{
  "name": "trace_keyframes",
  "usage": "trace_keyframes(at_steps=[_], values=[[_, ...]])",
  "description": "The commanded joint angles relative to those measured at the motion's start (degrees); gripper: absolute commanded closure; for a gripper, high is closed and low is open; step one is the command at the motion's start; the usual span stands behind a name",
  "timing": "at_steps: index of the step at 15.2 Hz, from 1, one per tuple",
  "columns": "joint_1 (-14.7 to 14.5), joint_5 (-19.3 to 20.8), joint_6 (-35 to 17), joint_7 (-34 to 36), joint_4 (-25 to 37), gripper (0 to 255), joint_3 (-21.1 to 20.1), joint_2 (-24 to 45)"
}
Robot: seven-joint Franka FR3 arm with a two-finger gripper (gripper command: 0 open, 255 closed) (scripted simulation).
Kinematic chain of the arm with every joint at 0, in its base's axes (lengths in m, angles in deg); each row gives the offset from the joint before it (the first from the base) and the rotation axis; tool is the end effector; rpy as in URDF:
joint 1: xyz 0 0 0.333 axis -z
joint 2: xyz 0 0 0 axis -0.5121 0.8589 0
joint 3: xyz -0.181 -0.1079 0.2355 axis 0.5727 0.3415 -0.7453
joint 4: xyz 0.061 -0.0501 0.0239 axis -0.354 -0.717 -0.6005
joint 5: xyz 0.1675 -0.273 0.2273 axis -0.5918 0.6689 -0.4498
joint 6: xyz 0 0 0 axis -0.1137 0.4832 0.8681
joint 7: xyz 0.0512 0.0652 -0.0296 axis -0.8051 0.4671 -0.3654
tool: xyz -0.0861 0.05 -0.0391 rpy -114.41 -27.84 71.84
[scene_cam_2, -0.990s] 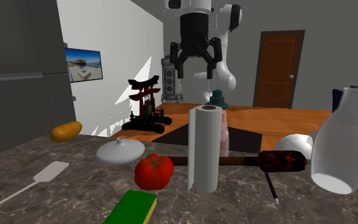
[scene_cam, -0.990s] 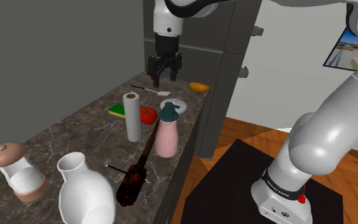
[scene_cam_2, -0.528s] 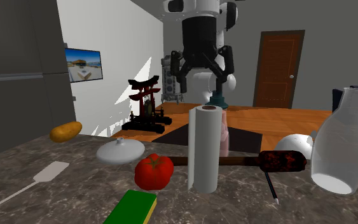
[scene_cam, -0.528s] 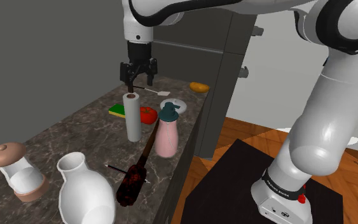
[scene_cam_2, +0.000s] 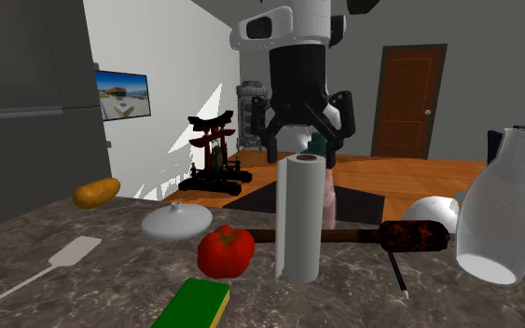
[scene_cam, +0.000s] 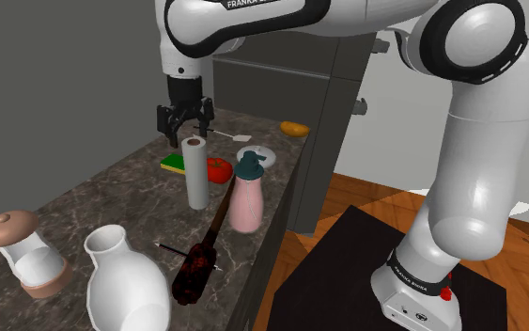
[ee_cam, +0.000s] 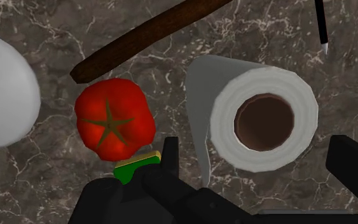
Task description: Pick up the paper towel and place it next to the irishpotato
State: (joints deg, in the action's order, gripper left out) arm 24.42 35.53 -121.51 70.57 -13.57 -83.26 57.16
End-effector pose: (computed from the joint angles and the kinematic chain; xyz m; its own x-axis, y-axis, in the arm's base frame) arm 0.5850 0.2530 0.4881 0.9939 0.1031 -0.0399 0.1010 -0.9935 -0.0529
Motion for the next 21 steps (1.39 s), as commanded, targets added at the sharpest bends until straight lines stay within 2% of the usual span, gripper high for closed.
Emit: trace_keyframes(at_steps=[1,3,11,12,21], values=[[-0.1,0.0,-1.4,0.1,-1.3,0,0.0,0.1],[-0.1,0.1,-3.3,0.2,-3.0,0,0.0,0.3],[-0.1,0.1,-3.3,0.2,-3.0,0,0.0,0.3],[-0.1,0.1,-3.3,0.2,-3.0,255,0.0,0.3],[-0.1,0.1,-3.3,0.2,-3.0,255,0.0,0.3]])
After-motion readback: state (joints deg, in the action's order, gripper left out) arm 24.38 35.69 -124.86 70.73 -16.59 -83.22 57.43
